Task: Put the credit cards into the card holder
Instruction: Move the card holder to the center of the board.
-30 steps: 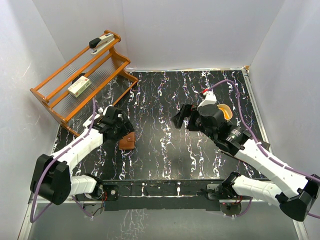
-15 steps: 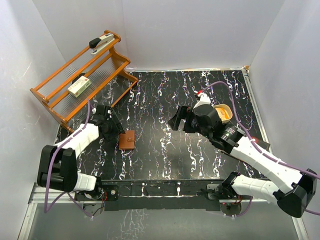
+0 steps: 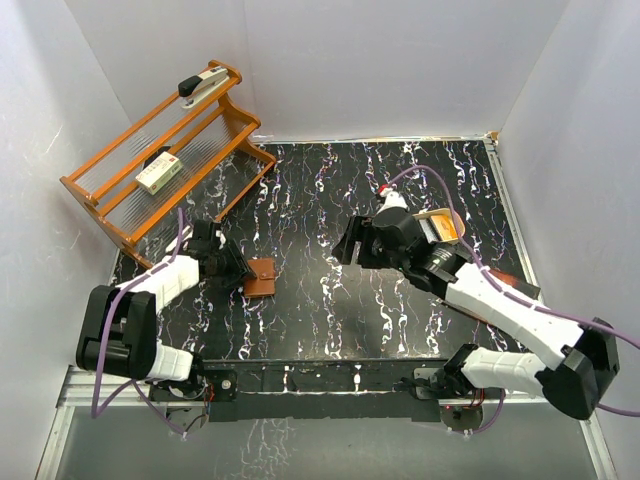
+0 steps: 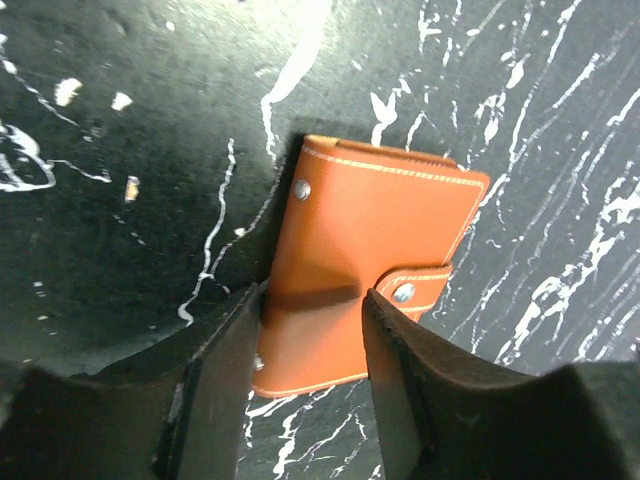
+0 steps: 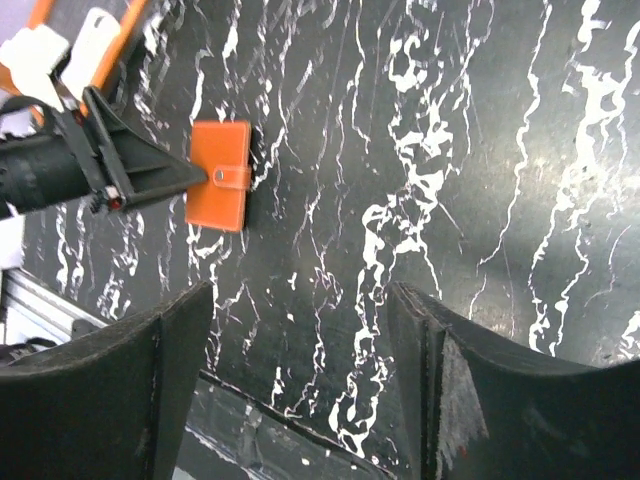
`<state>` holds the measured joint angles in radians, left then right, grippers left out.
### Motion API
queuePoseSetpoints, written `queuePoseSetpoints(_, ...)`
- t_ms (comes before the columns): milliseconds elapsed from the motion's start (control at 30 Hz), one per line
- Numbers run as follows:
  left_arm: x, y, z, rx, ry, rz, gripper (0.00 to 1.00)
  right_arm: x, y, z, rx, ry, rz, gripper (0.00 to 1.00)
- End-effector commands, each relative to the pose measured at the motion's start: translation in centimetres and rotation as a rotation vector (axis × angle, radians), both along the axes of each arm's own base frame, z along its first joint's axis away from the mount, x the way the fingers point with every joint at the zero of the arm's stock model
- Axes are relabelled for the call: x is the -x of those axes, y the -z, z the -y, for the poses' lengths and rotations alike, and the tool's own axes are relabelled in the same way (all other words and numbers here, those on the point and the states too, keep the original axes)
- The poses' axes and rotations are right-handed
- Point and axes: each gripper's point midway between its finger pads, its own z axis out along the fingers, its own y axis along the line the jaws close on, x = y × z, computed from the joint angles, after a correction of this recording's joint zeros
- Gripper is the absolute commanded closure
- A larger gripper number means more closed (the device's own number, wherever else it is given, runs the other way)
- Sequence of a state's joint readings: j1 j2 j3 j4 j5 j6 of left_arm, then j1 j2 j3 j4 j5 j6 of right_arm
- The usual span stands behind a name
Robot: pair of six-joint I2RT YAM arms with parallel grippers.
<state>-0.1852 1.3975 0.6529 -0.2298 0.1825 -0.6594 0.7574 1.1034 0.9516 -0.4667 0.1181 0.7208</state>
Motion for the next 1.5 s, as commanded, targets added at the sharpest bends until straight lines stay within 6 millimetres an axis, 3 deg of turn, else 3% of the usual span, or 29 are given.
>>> queuePoseSetpoints(0, 2.3, 1.2, 1.8, 0.123, 0.003, -0.06, 0.58, 0.0, 0.2, -2.4, -0.047, -0.063, -0.044, 0.34)
queuePoseSetpoints(200, 2.9, 0.7, 3.9, 0.242, 0.034, -0.046, 0.64, 0.2, 3.2, -5.0, -0.086, -0.126, -0.151, 0.45)
queuePoseSetpoints(400, 2.7, 0.5, 4.0, 0.247, 0.017, -0.036, 0.65, -1.1, 5.1, -7.3, -0.046, -0.186, -0.141, 0.55)
queuePoseSetpoints(667, 2.4, -1.5, 3.4, 0.288, -0.053, 0.027, 0.46, -3.0, 8.3, -11.4, 0.113, -0.228, -0.105, 0.64)
queuePoseSetpoints(833, 2.1, -1.9, 1.4, 0.237, -0.115, 0.02, 0.43, -3.7, 10.1, -14.7, 0.151, -0.283, -0.107, 0.64)
queuePoseSetpoints(967, 1.5, -2.3, 1.4, 0.265, -0.127, 0.041, 0.43, -4.3, 11.7, -16.7, 0.167, -0.332, -0.118, 0.63)
queuePoseSetpoints(1100, 1.5, -1.6, 1.7, 0.284, -0.123, 0.007, 0.44, -4.9, 13.5, -17.7, 0.195, -0.36, -0.136, 0.62)
queuePoseSetpoints(1300, 1.6, -0.7, 2.0, 0.29, -0.091, -0.012, 0.45, -4.4, 16.8, -17.3, 0.254, -0.371, -0.197, 0.64)
queuePoseSetpoints(1467, 1.7, -0.3, 1.8, 0.27, -0.088, -0.017, 0.43, -3.1, 19.1, -15.7, 0.29, -0.371, -0.25, 0.82)
